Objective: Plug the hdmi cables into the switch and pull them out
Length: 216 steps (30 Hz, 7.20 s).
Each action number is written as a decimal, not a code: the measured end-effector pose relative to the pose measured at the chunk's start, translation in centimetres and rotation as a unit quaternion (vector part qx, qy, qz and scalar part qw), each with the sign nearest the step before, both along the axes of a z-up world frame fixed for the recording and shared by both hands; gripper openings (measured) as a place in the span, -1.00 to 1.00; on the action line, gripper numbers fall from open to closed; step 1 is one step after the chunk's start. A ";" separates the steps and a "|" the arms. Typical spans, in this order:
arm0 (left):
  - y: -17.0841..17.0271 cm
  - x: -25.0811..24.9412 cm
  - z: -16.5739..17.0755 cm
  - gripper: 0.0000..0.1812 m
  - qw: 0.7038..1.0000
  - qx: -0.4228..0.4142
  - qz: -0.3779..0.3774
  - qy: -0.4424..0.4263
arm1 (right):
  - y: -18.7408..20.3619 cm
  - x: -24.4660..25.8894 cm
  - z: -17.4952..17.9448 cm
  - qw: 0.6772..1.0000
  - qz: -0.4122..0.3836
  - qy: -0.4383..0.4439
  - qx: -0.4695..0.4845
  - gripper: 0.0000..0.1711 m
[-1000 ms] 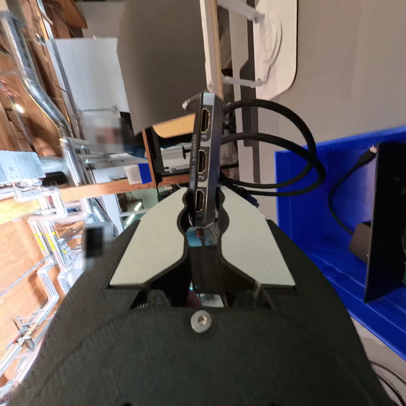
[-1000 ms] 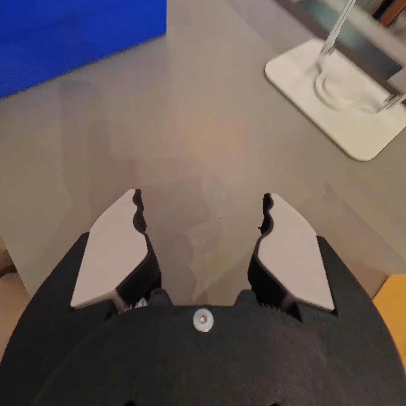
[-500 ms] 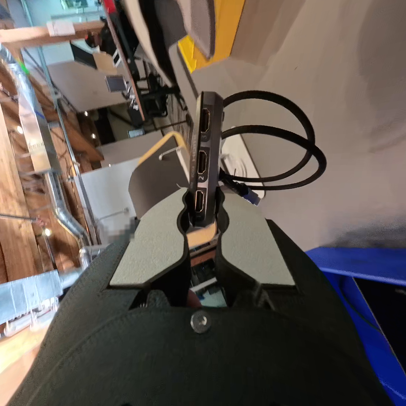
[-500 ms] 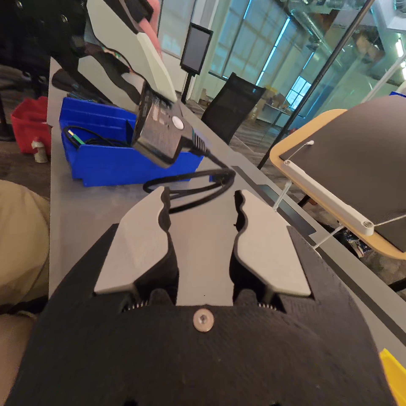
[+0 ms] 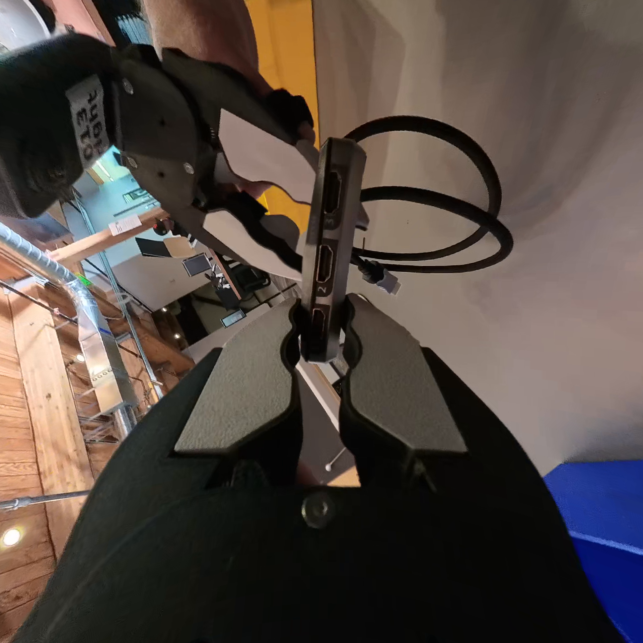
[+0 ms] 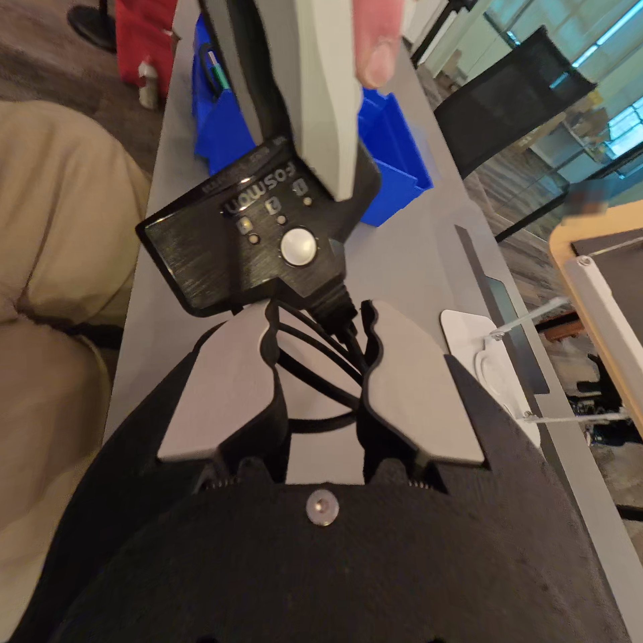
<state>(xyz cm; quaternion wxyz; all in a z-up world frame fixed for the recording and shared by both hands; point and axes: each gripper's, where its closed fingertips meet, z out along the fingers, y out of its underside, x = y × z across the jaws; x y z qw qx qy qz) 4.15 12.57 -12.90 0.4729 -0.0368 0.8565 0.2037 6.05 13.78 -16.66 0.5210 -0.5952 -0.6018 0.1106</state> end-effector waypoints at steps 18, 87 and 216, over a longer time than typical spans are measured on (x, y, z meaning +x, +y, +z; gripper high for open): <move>4.2 -0.1 -0.7 -0.53 0.988 -0.040 0.097 -0.110 | 1.0 0.6 -1.9 0.996 -0.052 -0.064 -0.040 -0.71; 5.1 -6.0 0.9 -0.63 0.886 -0.252 0.303 -0.243 | 2.2 -0.1 1.5 0.976 -0.117 -0.104 0.148 -0.74; 4.6 -8.6 13.3 -0.89 0.643 -0.605 0.235 -0.406 | 3.6 2.8 0.7 0.977 -0.159 -0.088 0.110 -0.73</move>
